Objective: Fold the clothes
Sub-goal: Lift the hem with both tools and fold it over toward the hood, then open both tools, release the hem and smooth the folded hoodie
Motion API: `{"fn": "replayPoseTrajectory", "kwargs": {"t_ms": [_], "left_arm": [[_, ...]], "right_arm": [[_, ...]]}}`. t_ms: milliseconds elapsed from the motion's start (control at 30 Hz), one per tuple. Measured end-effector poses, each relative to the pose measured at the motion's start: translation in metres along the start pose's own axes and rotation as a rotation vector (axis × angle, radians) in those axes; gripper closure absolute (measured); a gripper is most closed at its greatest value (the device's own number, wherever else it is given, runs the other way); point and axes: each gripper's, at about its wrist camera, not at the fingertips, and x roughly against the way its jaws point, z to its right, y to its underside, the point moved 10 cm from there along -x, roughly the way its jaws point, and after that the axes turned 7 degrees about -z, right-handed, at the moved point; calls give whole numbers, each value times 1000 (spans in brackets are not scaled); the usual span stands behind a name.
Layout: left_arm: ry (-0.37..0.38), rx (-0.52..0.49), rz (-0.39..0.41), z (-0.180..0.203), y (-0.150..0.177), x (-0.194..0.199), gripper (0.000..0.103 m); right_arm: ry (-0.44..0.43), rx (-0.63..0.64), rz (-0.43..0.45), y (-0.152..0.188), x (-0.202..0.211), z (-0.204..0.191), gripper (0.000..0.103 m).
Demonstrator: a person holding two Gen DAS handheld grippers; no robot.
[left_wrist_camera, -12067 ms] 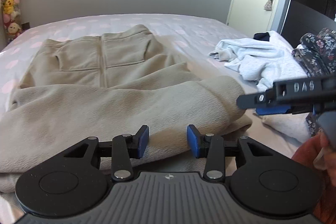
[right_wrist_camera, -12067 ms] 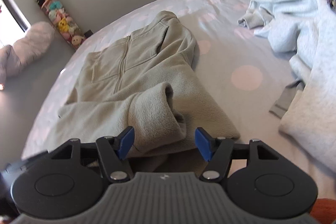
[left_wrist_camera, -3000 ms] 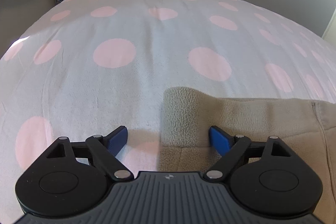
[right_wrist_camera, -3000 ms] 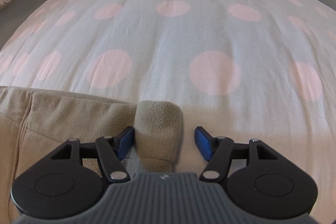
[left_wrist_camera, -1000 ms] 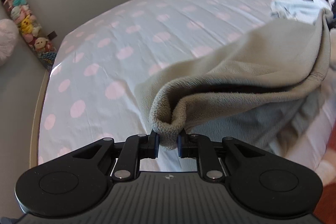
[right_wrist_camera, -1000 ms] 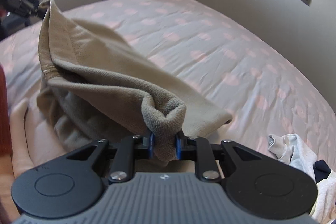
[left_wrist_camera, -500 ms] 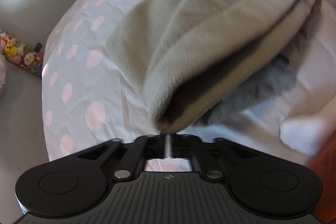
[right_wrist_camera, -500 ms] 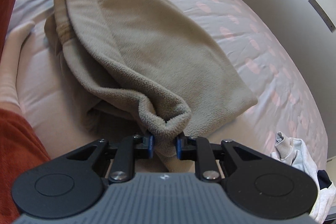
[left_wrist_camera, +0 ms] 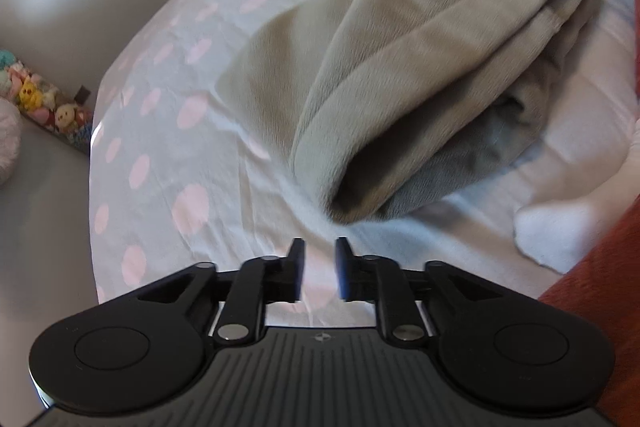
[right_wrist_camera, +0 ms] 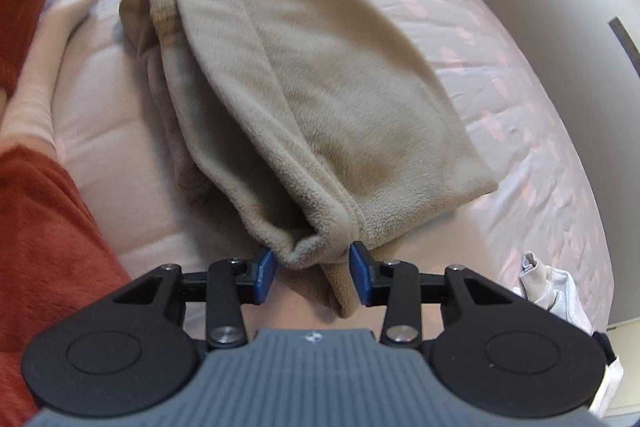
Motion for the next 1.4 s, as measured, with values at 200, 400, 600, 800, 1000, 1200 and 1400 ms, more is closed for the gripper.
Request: {"fn": "replayPoseTrajectory", "kwargs": {"t_ms": [200, 400, 600, 800, 1000, 1200, 1400], "left_arm": [[-7, -67, 81, 19, -36, 14, 67], [-19, -135, 113, 41, -62, 7, 66], [-24, -169, 101, 50, -73, -10, 66], [-16, -177, 69, 50, -69, -31, 62], [-6, -160, 88, 51, -69, -35, 74], [20, -147, 126, 50, -74, -19, 93], [87, -166, 163, 53, -74, 10, 94]], "right_arm": [[-13, -25, 98, -24, 33, -20, 52], [-28, -9, 123, -47, 23, -44, 52], [24, 38, 85, -59, -5, -54, 52], [92, 105, 15, -57, -35, -54, 54], [111, 80, 13, -52, -39, -46, 78], [108, 27, 58, -51, -15, -33, 95], [111, -8, 75, -43, 22, -9, 95]]}}
